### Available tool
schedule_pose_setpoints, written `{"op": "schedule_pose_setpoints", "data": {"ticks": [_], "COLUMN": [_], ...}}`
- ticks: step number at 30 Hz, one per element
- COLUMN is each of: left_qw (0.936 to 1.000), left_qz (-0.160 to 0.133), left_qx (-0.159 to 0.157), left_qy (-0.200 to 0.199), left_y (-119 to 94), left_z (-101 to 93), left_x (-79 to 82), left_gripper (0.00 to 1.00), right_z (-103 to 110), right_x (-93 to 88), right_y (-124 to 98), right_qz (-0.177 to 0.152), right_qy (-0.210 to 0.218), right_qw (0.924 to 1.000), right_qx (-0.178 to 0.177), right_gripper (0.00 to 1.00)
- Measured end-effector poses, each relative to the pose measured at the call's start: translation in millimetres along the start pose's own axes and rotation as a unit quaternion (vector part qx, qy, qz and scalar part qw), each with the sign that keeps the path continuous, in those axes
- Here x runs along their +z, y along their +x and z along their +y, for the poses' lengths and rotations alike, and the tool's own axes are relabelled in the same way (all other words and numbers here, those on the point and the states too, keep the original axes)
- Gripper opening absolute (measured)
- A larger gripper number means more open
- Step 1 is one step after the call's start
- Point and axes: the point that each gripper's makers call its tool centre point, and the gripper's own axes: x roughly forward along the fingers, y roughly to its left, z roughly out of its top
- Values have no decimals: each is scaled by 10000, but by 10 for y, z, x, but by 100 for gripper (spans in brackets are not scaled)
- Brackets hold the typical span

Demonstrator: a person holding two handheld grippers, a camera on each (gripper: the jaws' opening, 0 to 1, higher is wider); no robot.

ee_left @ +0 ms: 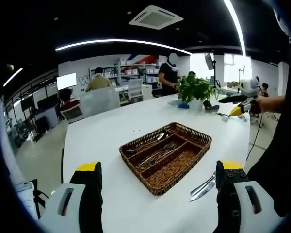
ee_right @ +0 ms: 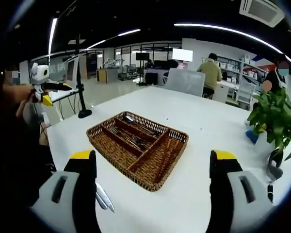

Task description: Arrange the knives, forks, and spoons in their matching storage slots by inserting each utensil handle-first until every utensil is classified and aligned in the correct compartment

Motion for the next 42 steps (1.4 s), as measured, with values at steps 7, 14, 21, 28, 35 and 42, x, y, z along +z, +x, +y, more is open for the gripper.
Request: {"op": "schedule_pose_setpoints", "data": {"ticks": [7, 14, 21, 28, 35, 42], "left_qw": [9999, 9999, 9992, 9987, 9984, 9983], "left_qz": [103, 69, 153, 230, 228, 168], "left_qx": [-55, -84, -219, -246, -268, -351], "left_qy": [58, 120, 314, 375, 449, 433], "left_y": [28, 79, 120, 125, 200, 230], "left_z": [-56, -79, -121, -84, -39, -28], "left_x": [4, 98, 148, 120, 146, 132], "left_gripper": [99, 99, 99, 99, 99, 99], "right_z": [23, -21, -70, -34, 7, 172], "right_x": [24, 12, 66, 63, 109, 87], "right_y": [11, -5, -2, 9, -6, 37], "right_qz": [28, 40, -23, 51, 144, 494], "right_qy": [-5, 35, 10, -147, -401, -786], "right_qw": [9999, 9999, 10000, 9997, 9985, 9931], "right_qx": [111, 95, 70, 196, 331, 714], "right_gripper": [100, 100, 100, 100, 100, 99]}}
